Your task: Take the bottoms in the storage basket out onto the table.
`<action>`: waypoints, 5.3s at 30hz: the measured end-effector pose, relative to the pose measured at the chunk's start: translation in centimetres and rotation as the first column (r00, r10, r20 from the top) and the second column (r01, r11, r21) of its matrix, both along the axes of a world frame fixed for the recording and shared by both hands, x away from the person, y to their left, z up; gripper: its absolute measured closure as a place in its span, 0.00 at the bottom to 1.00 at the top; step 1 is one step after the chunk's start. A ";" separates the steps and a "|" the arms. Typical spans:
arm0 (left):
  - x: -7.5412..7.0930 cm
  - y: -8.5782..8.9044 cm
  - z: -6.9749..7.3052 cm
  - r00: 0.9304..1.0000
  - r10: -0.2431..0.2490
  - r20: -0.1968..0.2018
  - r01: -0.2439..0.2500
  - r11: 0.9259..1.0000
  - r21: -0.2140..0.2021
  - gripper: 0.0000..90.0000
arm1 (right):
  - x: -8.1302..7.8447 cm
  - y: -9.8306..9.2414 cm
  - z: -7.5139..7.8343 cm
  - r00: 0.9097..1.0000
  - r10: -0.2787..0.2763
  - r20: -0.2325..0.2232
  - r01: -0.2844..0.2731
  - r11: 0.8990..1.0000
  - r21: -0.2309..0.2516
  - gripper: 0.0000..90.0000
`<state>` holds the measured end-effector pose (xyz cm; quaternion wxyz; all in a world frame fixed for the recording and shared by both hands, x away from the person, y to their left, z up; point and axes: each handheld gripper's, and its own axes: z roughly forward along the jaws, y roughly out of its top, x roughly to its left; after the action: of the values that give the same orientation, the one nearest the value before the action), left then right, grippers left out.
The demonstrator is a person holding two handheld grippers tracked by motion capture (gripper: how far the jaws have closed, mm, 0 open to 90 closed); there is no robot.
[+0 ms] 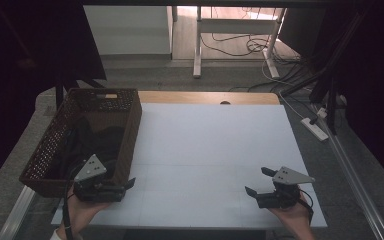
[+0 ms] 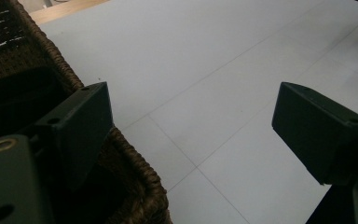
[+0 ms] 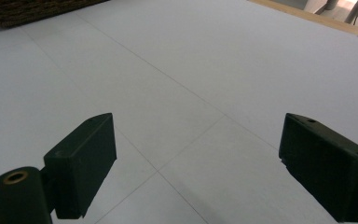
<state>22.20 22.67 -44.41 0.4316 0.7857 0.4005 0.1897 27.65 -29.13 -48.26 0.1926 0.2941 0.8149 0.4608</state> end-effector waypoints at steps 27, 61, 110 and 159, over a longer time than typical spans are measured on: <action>0.2 1.1 2.2 0.997 0.065 0.051 -0.065 0.998 0.000 0.14 | 0.1 0.3 -0.1 0.999 0.047 -0.007 -0.047 0.999 0.010 0.13; 1.5 4.1 4.7 0.991 0.116 0.062 -0.110 0.990 -0.092 0.15 | 0.6 0.5 -0.6 0.998 0.049 -0.042 -0.050 0.999 -0.020 0.13; 7.2 8.3 4.8 0.978 0.206 -0.031 -0.207 0.978 -0.023 0.15 | 0.9 0.7 -1.2 0.997 0.038 -0.061 -0.042 0.997 -0.061 0.13; 9.3 13.1 3.3 0.949 0.285 -0.134 -0.263 0.952 0.160 0.17 | 1.2 0.8 -1.8 0.995 0.041 -0.090 -0.049 0.995 -0.086 0.13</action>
<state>31.48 35.75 -41.06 0.3123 0.7632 0.5239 0.2135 28.86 -28.29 -50.03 0.1586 0.2870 0.8486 0.4151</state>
